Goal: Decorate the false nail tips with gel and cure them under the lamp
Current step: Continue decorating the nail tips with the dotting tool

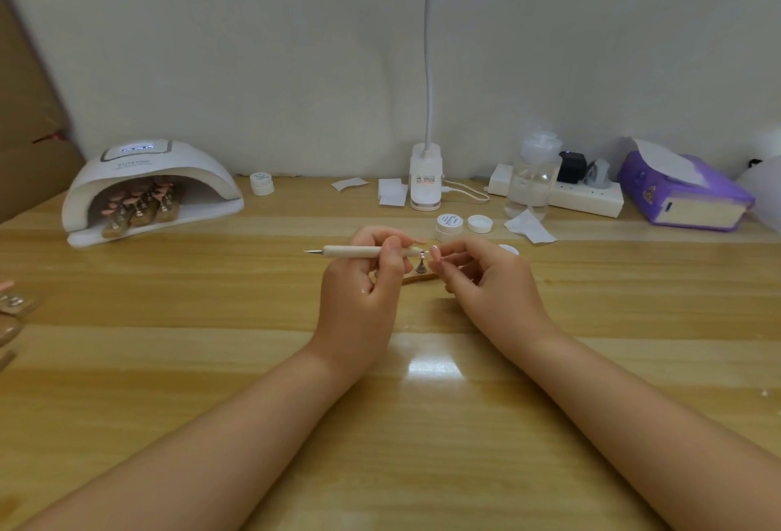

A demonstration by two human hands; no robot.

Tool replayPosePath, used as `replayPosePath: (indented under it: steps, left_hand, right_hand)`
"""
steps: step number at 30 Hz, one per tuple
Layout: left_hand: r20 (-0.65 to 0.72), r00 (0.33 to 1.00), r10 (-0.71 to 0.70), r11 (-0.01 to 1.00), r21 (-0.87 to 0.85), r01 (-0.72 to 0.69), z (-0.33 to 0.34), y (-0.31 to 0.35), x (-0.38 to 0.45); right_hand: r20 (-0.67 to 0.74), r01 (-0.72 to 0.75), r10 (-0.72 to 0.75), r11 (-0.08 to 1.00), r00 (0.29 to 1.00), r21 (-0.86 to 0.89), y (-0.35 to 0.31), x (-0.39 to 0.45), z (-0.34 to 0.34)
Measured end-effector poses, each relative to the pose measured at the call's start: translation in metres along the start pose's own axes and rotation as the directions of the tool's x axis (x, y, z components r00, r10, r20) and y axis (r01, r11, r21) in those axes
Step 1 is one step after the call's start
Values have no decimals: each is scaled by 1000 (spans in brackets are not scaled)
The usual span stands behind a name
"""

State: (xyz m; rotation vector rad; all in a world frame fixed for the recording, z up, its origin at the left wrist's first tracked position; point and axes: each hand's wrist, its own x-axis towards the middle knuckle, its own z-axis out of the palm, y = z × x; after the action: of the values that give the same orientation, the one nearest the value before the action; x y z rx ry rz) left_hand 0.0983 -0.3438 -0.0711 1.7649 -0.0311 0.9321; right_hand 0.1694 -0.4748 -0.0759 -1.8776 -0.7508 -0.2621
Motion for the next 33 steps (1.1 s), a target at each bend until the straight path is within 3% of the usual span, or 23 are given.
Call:
replayPosePath:
  steps: [33]
  left_hand:
    - [32,993,110,989,92,-112,0,3,-1]
  right_hand:
    - [-13,44,-45,999,999,-14,5,-1,1]
